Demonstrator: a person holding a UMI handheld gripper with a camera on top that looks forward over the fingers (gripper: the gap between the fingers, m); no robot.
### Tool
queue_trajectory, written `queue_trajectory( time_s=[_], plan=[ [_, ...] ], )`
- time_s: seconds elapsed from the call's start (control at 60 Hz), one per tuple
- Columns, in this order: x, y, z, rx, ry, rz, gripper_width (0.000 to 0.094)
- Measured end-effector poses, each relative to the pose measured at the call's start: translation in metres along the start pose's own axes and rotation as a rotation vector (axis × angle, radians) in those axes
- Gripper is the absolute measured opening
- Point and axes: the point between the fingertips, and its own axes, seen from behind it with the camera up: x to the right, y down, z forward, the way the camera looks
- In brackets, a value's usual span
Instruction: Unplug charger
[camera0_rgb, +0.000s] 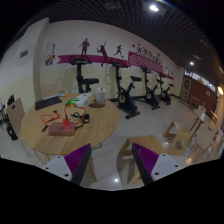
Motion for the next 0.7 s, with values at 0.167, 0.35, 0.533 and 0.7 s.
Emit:
queue_trajectory(
  time_s=[0.167,0.35,0.533,0.7],
  plan=[
    [-0.015,0.004,0.005,-0.001,-0.020,-0.046,0.0853],
    [-0.037,0.002,0.024,0.005,-0.063,-0.076,0.0854],
    [-0.095,-0.002,0.053,0.011,-0.144,-0.089,0.0853],
    [-0.156,-0.007,0.081,0.028,-0.215,-0.103,0.0854]
  ],
)
